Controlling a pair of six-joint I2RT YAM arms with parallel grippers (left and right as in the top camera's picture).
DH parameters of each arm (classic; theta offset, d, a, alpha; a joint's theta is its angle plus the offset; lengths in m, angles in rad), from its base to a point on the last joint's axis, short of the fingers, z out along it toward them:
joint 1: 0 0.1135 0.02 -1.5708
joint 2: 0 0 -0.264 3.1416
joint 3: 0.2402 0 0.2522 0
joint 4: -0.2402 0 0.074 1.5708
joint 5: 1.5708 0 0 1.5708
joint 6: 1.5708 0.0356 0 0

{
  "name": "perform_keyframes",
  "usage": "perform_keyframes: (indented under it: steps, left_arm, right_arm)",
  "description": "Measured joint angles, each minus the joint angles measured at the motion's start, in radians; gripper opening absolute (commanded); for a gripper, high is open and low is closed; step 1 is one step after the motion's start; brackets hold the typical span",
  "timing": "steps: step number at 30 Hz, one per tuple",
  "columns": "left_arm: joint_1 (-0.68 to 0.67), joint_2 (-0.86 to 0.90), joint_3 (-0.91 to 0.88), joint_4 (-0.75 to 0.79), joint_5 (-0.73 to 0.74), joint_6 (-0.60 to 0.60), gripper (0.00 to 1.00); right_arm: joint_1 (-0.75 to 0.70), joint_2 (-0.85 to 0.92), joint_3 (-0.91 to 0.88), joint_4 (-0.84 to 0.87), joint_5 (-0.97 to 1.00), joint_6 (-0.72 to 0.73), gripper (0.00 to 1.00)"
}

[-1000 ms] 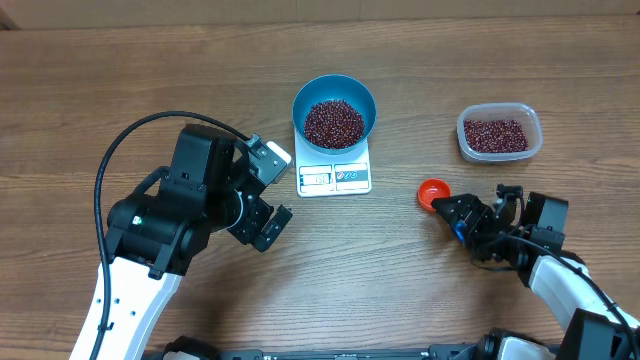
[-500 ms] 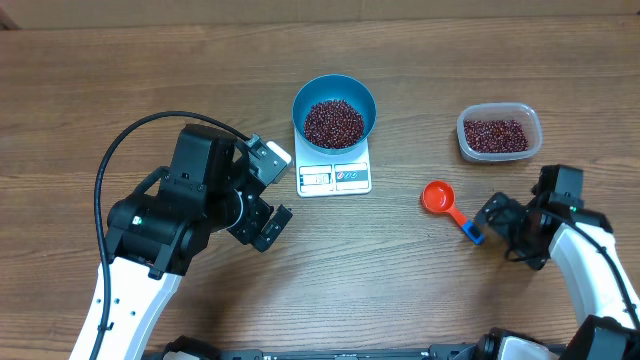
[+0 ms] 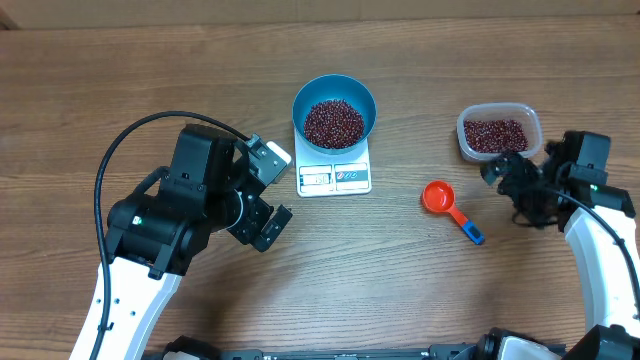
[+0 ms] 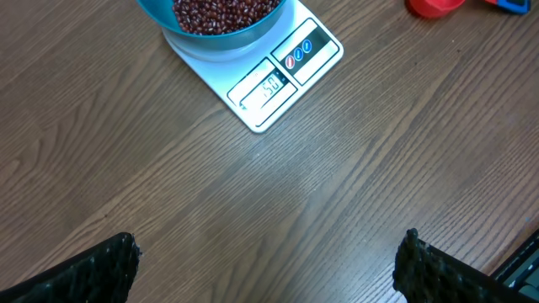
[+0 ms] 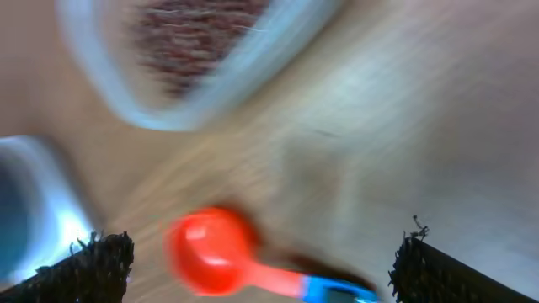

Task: Scoop item into bowl and weigh 150g on scale
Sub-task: 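Open the right gripper to release the scoop handle, then lift the open right gripper up and away from the scoop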

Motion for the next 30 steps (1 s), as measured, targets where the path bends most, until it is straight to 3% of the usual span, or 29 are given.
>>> perform_keyframes:
  steps: [6, 16, 20, 30]
  left_arm:
    - [0.000, 0.000, 0.000, 0.000, 0.000, 0.000, 1.00]
    - [0.000, 0.000, 0.000, 0.000, 0.000, 0.000, 1.00]
    - [0.000, 0.000, 0.000, 0.000, 0.000, 0.000, 1.00]
    - [0.000, 0.000, 0.000, 0.000, 0.000, 0.000, 1.00]
  right_arm:
    - [0.003, 0.000, 0.001, 0.093, -0.246, -0.001, 1.00]
    - [0.101, 0.000, 0.001, 0.065, -0.367, -0.148, 0.95]
    - [0.138, 0.000, 0.001, 0.065, -0.349, -0.200, 0.88]
    - [0.142, 0.000, 0.003, -0.071, -0.116, -0.233, 0.85]
